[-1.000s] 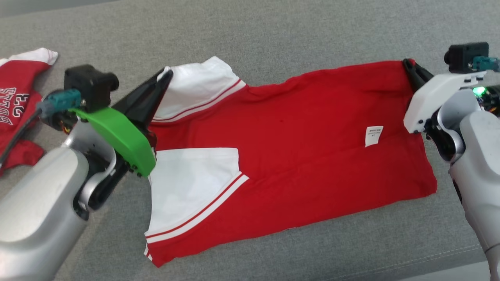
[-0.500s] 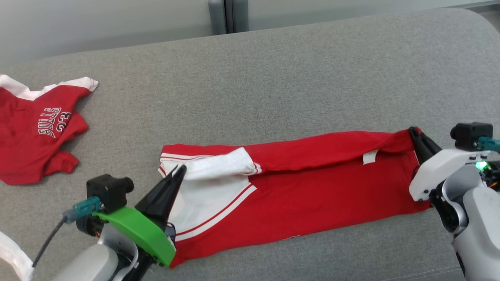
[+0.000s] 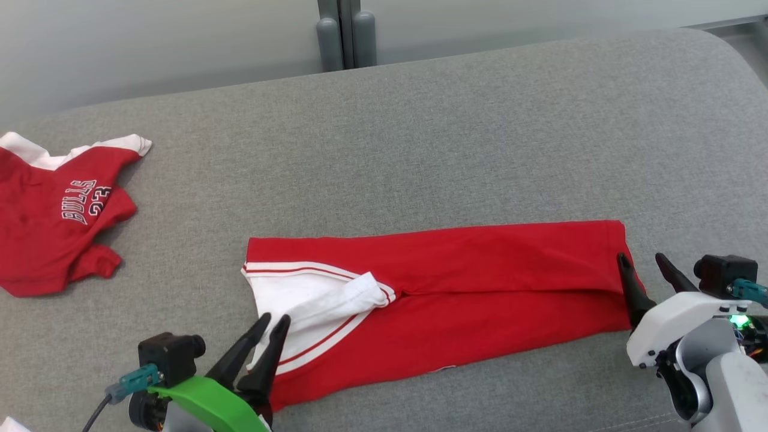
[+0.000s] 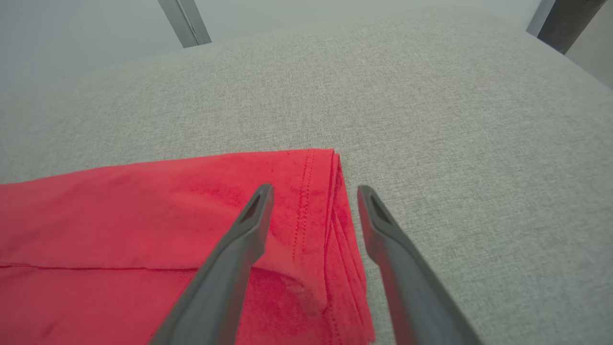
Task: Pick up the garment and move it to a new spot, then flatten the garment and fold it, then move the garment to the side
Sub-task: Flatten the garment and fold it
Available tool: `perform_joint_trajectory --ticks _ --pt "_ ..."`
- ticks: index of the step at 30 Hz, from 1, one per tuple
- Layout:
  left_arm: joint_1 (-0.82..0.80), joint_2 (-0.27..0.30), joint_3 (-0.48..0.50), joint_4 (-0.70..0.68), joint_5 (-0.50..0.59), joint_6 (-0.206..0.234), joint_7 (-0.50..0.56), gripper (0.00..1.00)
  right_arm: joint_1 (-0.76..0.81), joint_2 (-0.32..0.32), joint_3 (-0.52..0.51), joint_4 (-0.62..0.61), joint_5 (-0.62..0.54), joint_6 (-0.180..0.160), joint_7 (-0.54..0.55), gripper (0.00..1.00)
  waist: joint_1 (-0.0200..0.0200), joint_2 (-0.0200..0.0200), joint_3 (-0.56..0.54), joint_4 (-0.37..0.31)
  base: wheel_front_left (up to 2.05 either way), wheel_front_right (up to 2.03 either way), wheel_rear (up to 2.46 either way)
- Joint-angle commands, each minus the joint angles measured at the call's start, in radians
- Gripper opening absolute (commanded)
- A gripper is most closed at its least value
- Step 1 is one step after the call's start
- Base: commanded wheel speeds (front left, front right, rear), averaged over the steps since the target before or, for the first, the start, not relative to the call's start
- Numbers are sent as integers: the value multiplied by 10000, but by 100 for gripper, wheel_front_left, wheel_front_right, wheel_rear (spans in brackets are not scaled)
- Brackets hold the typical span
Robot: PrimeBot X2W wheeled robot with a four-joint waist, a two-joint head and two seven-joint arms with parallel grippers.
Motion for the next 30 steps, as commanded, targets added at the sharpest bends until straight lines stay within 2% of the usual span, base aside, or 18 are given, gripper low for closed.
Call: perform_joint_trajectory --ticks 1,6,12,16,21,30 --pt "216 -70 123 49 -80 66 -149 100 238 83 -146 -62 -88 -6 -106 100 1 0 -116 -72 0 0 0" --pt "624 -423 582 39 70 297 -561 100 624 312 -719 -240 -384 -6 -216 100 1 0 -334 -93 0 0 0" --pt "912 -1116 1377 -26 655 526 -691 100 736 402 -739 -312 -689 -6 -20 100 1 0 -544 39 0 0 0" --pt "1111 -1542 1918 -44 1170 477 -694 100 663 402 -616 42 -863 -8 171 100 1 0 -610 199 0 0 0" --pt "1259 -1806 2448 6 1746 453 -695 100 352 260 -563 750 -1083 -8 233 100 1 0 -610 447 0 0 0" --pt "1541 -2338 3050 60 2424 116 -697 100 -251 -80 -696 2351 -1572 -8 228 100 1 0 -508 830 0 0 0"
